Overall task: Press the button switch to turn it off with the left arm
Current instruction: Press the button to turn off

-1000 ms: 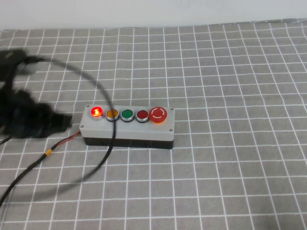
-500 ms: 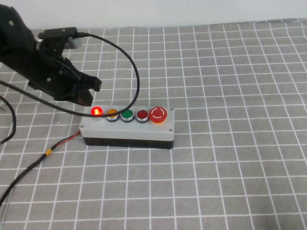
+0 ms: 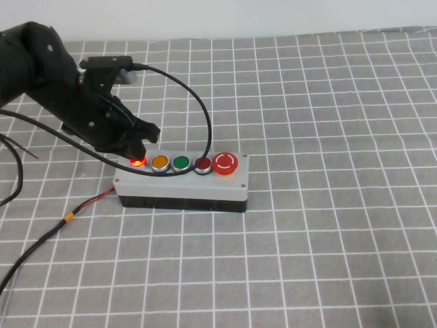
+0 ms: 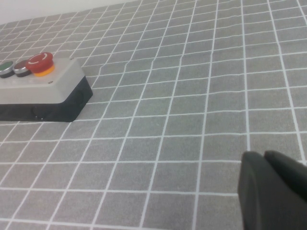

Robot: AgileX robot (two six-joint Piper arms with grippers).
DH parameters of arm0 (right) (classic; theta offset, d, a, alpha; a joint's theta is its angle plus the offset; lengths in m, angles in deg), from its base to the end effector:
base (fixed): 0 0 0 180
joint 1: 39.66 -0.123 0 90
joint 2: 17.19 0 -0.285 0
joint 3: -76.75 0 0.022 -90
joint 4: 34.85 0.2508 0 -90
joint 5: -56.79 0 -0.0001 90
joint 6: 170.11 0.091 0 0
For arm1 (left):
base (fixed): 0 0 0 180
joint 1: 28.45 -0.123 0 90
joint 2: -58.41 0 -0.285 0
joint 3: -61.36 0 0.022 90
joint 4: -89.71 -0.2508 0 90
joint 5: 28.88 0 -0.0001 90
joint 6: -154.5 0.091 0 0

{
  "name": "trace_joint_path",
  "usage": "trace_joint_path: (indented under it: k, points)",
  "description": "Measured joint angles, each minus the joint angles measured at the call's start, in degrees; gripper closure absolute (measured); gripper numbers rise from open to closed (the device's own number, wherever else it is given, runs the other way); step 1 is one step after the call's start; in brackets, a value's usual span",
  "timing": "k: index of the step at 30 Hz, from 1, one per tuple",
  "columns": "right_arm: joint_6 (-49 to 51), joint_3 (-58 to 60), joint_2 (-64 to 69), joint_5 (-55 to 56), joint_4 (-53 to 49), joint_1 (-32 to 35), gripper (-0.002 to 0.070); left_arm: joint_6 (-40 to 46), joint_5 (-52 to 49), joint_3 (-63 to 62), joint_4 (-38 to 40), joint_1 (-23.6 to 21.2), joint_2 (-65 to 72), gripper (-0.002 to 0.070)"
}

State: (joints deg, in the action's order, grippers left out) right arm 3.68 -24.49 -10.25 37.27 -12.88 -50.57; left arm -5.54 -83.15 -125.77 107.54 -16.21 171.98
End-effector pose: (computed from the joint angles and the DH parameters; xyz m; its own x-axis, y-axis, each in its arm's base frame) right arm 0.0500 0.0213 0.1764 -0.3057 0.1959 -0.9318 -0.2375 0.9320 0.2739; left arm 0.3780 -0.1052 0.2518 -0.8553 0.3461 -0.3855 0.4353 0.8836 -0.1724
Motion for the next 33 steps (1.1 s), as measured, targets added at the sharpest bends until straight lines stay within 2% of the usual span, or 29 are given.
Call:
trace_joint_path:
  k: [10, 26, 33]
  points:
    - [0.0, 0.0, 0.0, 0.0, 0.0, 0.0, 0.0694, -1.1, 0.5, -0.3, -3.2, 0.4, 0.0, 0.0678]
    - [0.0, 0.0, 0.0, 0.0, 0.0, 0.0, 0.0694, -1.1, 1.0, -1.2, -3.3, 0.5, 1.7, 0.0678]
    - [0.0, 0.0, 0.0, 0.0, 0.0, 0.0, 0.0694, -0.2, 2.3, 0.8, -4.0, 0.5, -4.7, 0.0678]
